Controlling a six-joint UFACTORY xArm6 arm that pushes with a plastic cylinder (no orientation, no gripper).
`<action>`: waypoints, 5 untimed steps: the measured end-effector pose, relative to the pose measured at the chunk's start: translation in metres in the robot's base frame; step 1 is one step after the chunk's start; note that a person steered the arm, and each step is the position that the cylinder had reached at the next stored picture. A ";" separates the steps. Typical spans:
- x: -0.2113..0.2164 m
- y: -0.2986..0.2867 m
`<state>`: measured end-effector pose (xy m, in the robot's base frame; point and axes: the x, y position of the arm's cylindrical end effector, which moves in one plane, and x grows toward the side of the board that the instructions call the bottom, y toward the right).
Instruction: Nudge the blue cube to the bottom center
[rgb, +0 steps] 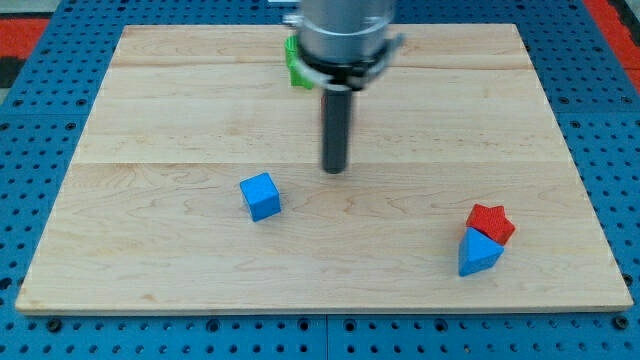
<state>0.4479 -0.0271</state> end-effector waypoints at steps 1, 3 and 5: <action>0.023 -0.041; 0.058 -0.088; 0.090 -0.090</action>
